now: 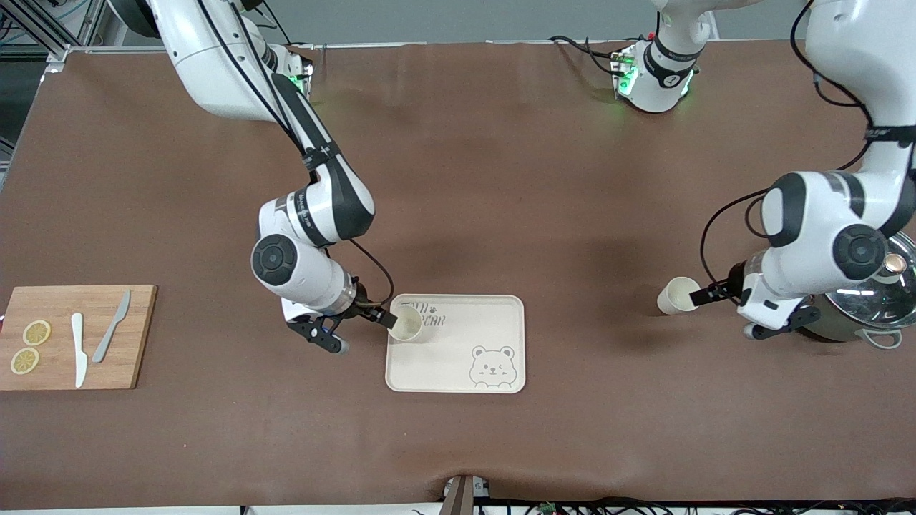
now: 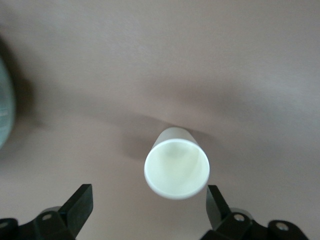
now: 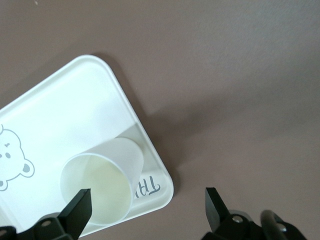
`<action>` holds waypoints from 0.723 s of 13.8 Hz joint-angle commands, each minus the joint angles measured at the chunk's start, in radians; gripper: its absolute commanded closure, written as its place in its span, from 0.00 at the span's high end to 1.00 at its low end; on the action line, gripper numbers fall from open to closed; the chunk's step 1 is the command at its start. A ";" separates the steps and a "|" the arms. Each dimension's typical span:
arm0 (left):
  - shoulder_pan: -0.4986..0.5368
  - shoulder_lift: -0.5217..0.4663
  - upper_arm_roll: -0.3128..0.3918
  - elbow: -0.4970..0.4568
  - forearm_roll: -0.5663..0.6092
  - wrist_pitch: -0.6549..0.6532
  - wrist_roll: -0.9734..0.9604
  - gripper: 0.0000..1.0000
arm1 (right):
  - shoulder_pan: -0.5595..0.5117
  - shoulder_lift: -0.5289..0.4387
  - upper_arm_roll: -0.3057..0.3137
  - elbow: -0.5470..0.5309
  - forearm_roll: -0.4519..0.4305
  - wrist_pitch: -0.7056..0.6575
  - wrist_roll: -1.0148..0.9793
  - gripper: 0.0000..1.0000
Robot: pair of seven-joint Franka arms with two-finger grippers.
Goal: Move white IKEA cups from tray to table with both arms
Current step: 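Lower the cup beside the pot while the right gripper reaches the tray, then open the left gripper and withdraw while the right gripper grasps the cup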
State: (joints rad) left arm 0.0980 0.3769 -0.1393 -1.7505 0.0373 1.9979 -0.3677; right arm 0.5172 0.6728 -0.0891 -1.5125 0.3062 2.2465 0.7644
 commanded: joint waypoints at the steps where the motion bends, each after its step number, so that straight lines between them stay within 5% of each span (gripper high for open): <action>1: 0.016 -0.010 -0.011 0.149 -0.002 -0.174 0.045 1.00 | 0.001 0.014 -0.012 0.025 0.021 -0.008 0.010 1.00; 10: 0.014 -0.047 -0.016 0.305 0.000 -0.265 0.078 1.00 | 0.007 0.002 -0.014 0.026 0.011 -0.074 0.044 1.00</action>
State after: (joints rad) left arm 0.1038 0.3459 -0.1429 -1.4729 0.0373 1.7584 -0.3063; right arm 0.5181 0.6766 -0.0975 -1.4991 0.3064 2.2011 0.7887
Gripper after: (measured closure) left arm 0.000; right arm 0.000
